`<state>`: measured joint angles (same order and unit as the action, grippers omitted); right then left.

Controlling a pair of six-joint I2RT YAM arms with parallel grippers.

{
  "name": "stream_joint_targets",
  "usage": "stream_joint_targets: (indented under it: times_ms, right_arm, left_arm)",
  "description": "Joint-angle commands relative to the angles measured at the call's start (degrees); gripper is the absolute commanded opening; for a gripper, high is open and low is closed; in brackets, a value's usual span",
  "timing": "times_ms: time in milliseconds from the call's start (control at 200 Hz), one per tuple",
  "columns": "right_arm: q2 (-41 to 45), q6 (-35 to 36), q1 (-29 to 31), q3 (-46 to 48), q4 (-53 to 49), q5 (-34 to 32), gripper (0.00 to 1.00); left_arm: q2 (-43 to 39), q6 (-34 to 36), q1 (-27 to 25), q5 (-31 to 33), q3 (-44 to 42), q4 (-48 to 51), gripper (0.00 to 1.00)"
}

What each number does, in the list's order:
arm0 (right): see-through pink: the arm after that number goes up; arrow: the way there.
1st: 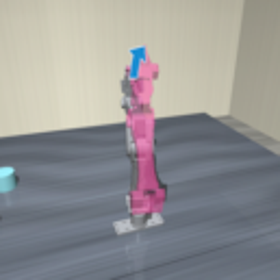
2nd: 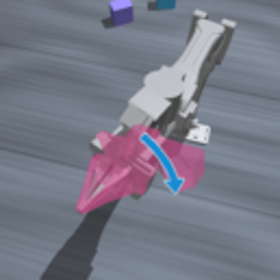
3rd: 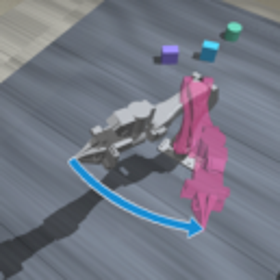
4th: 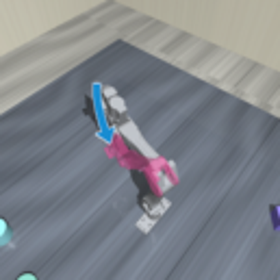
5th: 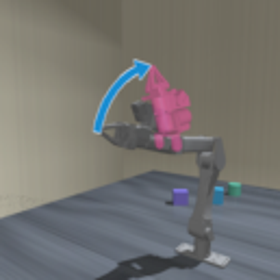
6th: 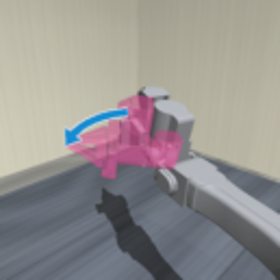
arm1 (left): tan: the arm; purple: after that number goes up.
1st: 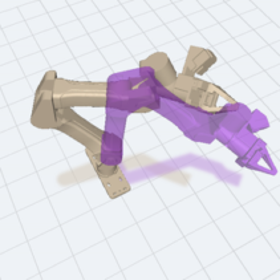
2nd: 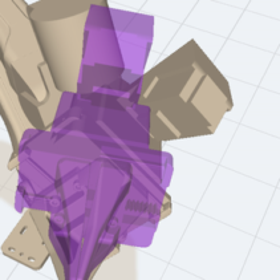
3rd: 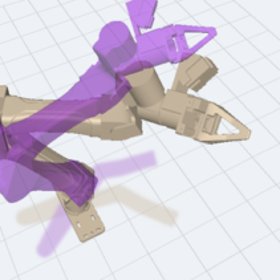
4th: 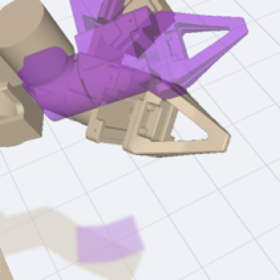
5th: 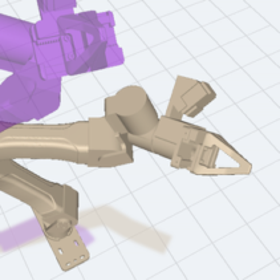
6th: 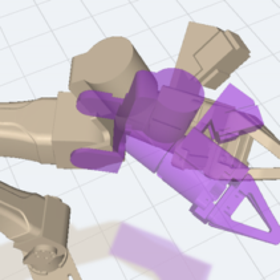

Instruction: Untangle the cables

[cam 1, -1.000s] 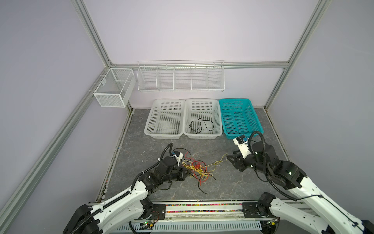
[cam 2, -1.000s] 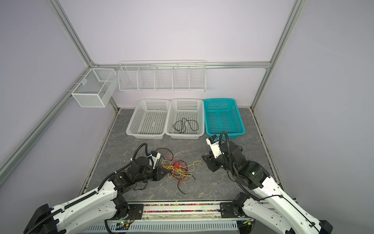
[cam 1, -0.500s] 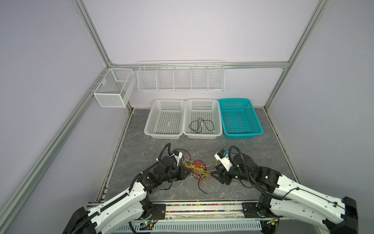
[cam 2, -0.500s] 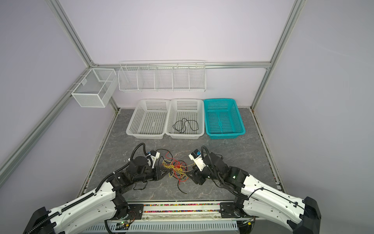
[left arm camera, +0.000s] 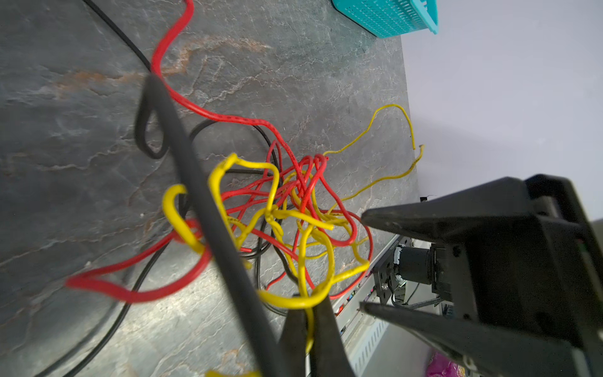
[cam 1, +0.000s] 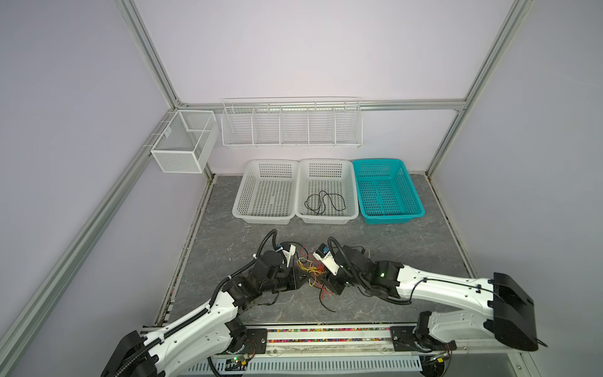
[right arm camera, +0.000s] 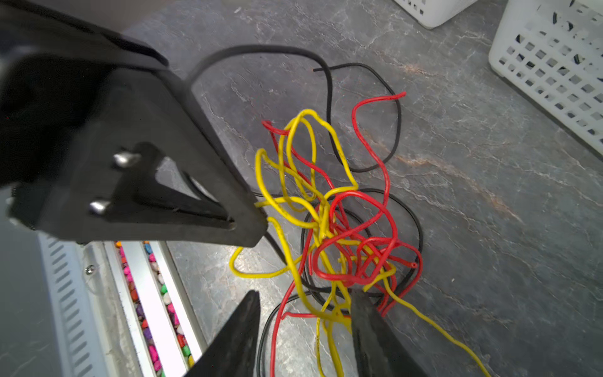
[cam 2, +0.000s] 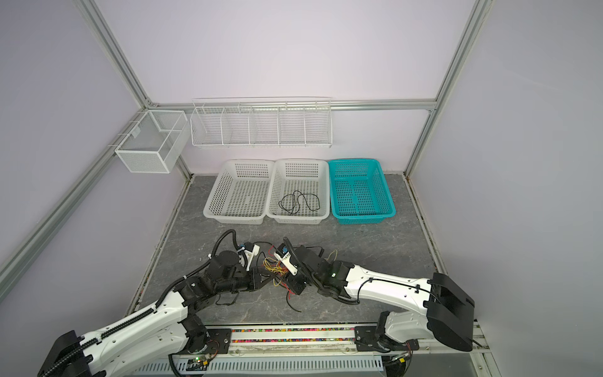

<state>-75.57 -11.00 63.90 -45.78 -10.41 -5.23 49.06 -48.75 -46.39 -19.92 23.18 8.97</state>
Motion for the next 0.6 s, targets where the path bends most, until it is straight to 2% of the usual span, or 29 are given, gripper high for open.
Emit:
stream_joint_targets:
  times_ms: [0, 115, 280, 440, 595]
  right_arm:
    - [-0.6, 1.3, -0.3, -1.1, 1.9, -3.4, 0.47]
    - [0.9, -4.8, -3.3, -0.2, 2.0, -2.1, 0.49]
    - [1.9, -12.0, -7.3, -0.1, 3.8, 8.5, 0.5]
    - [0.3, -14.1, -8.9, -1.6, 3.4, 13.9, 0.5]
    - [4.8, -13.0, -9.6, 0.5, 6.0, 17.7, 0.51]
  left_arm:
    - [-0.9, 2.1, 0.1, -1.1, 2.7, 0.6, 0.0]
    - [-2.2, 4.7, 0.1, -0.4, 3.4, 4.3, 0.0]
    - [-3.7, 8.1, 0.1, -0.2, 3.9, 7.8, 0.0]
    - [-4.0, 10.5, 0.0, -0.6, 5.0, 10.5, 0.0]
    - [-4.2, 12.5, 0.0, 1.5, 6.3, 14.6, 0.0]
